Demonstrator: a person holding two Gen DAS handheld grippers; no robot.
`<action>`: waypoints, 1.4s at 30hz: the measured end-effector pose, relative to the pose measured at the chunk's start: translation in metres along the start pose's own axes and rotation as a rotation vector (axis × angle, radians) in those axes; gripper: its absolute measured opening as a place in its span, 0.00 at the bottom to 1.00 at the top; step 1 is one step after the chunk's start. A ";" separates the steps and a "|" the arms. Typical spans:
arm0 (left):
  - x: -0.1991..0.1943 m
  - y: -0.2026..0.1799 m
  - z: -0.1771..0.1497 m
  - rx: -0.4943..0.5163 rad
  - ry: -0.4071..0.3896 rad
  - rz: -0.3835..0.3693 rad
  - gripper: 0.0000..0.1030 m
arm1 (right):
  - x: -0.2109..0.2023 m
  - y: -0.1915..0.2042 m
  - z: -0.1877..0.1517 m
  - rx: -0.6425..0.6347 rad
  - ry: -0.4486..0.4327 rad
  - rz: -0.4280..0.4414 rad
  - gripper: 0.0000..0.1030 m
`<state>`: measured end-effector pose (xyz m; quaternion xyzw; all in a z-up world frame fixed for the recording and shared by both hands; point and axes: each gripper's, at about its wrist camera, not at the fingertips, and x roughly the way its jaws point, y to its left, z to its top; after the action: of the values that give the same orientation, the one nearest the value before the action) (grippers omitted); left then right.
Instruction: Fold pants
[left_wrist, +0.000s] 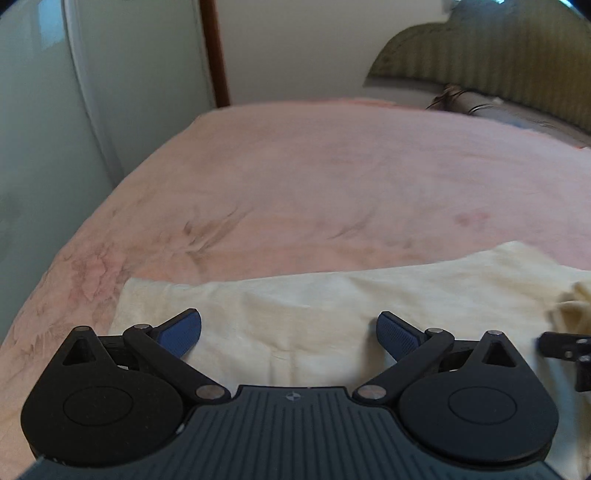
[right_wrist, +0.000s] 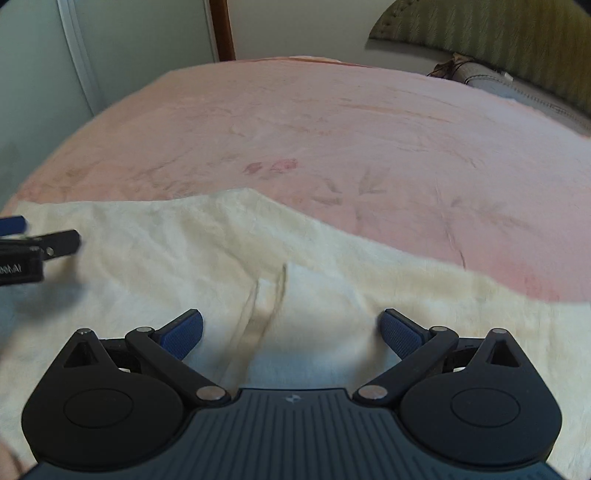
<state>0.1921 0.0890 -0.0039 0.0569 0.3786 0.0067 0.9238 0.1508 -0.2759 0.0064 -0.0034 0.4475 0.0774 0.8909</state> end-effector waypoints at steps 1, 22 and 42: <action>0.004 0.001 0.000 -0.007 -0.008 0.004 1.00 | 0.006 0.004 0.003 -0.020 0.003 -0.027 1.00; -0.027 -0.008 -0.043 0.018 -0.094 0.019 1.00 | -0.014 0.032 -0.033 -0.042 -0.084 -0.016 1.00; -0.072 -0.031 -0.086 0.102 -0.075 -0.117 0.99 | -0.028 0.032 -0.063 -0.039 -0.202 -0.024 1.00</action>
<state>0.0799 0.0627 -0.0182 0.0821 0.3463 -0.0685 0.9320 0.0792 -0.2525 -0.0071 -0.0183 0.3536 0.0754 0.9322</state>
